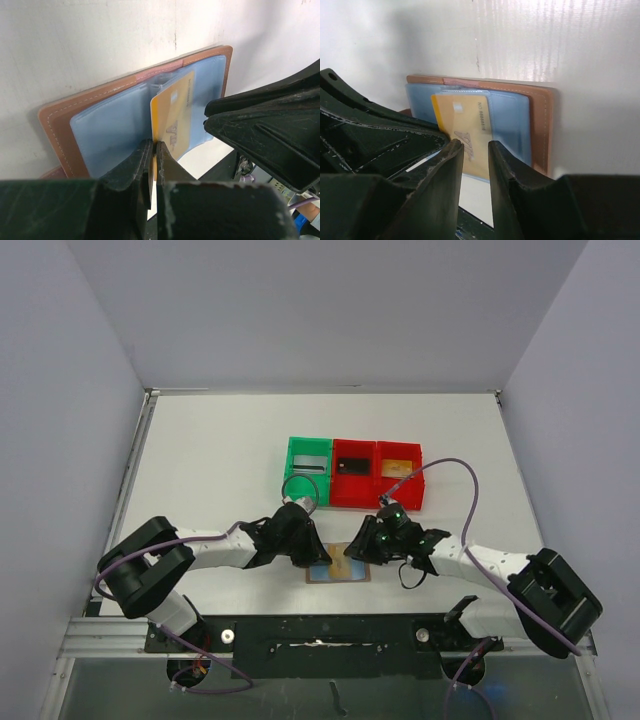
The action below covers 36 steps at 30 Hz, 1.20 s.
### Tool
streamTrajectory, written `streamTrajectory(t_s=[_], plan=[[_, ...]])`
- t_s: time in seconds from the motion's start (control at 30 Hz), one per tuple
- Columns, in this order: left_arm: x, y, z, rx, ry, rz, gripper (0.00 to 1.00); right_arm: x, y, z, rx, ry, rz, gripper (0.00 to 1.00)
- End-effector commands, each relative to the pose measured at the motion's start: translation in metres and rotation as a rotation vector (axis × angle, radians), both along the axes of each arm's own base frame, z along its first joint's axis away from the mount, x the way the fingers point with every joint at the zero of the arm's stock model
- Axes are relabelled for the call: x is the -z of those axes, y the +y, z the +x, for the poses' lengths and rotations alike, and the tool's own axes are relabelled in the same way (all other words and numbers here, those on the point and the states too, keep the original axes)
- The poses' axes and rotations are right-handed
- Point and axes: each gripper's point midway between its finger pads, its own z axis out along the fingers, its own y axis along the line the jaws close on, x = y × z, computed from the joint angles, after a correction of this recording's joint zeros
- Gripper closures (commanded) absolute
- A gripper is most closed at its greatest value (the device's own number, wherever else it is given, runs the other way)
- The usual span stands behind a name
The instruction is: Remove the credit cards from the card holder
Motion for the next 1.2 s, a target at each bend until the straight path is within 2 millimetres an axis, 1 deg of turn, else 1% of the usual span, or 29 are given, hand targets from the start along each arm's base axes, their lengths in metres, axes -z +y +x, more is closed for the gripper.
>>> streamTrajectory(t_s=[0.0, 0.13, 0.23, 0.3, 0.4, 0.5, 0.63, 0.8, 0.97, 1.17], plan=[[-0.015, -0.007, 0.007, 0.006, -0.039, -0.046, 1.0, -0.014, 0.018, 0.01, -0.039, -0.042, 0.054, 0.72], [-0.015, -0.008, 0.007, 0.008, -0.039, -0.049, 1.0, 0.008, 0.013, 0.003, -0.03, 0.035, -0.001, 0.73], [-0.017, -0.01, 0.007, 0.009, -0.039, -0.058, 0.95, 0.021, 0.004, -0.002, -0.006, 0.08, -0.053, 0.74], [-0.017, -0.01, 0.007, 0.006, -0.037, -0.068, 0.91, 0.025, 0.0, -0.005, 0.005, 0.093, -0.066, 0.74], [-0.018, -0.012, 0.007, -0.001, -0.032, -0.088, 0.9, 0.03, -0.005, -0.009, 0.021, 0.108, -0.074, 0.74], [-0.018, -0.012, 0.007, -0.008, -0.032, -0.096, 1.0, 0.031, -0.007, -0.011, 0.029, 0.113, -0.079, 0.74], [-0.016, -0.006, 0.008, -0.029, -0.031, -0.067, 1.0, 0.031, -0.011, -0.009, 0.041, 0.115, -0.091, 0.74], [-0.019, 0.001, 0.007, -0.046, -0.041, -0.059, 1.0, 0.032, -0.013, -0.009, 0.044, 0.113, -0.092, 0.74], [-0.018, 0.003, 0.005, -0.042, -0.039, -0.061, 1.0, 0.025, -0.006, -0.006, 0.025, 0.092, -0.06, 0.74], [-0.019, 0.003, 0.005, -0.041, -0.04, -0.064, 1.0, 0.025, -0.006, -0.005, 0.021, 0.091, -0.064, 0.75]])
